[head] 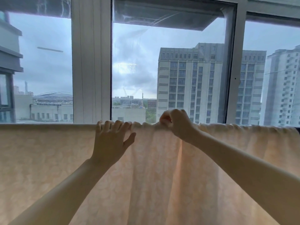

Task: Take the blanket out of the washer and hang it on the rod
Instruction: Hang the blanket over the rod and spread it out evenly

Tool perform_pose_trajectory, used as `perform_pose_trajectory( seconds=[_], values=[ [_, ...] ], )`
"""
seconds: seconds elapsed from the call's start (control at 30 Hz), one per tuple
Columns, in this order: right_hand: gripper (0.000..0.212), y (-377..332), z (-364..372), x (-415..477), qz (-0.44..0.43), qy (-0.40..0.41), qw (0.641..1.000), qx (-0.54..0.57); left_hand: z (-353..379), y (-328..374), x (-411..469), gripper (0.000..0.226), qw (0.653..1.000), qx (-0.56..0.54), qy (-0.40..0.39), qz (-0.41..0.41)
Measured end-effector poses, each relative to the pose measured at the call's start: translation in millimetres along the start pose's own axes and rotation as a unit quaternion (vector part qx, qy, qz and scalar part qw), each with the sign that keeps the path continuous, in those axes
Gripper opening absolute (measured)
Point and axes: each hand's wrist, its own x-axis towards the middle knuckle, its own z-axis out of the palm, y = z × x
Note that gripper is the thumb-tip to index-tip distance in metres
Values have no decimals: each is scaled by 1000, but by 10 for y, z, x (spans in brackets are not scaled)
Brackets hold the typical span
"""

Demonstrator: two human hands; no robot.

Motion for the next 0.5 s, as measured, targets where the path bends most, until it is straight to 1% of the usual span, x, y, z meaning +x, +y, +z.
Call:
perform_pose_trajectory(
  seconds=[0.1,0.2,0.37,0.5],
  values=[
    [10,125,-95,2,31,8,999,-17,1,20,13,47,1000,7,-9,3],
    [11,228,-143,-52,32,-1,999,-21,8,60,8,48,1000,10,1,14],
    [10,317,-107,-95,47,-5,998,-32,89,283,40,48,998,-22,32,55],
    [10,325,-119,-77,49,-9,998,-24,138,535,126,50,997,-27,29,71]
  ],
)
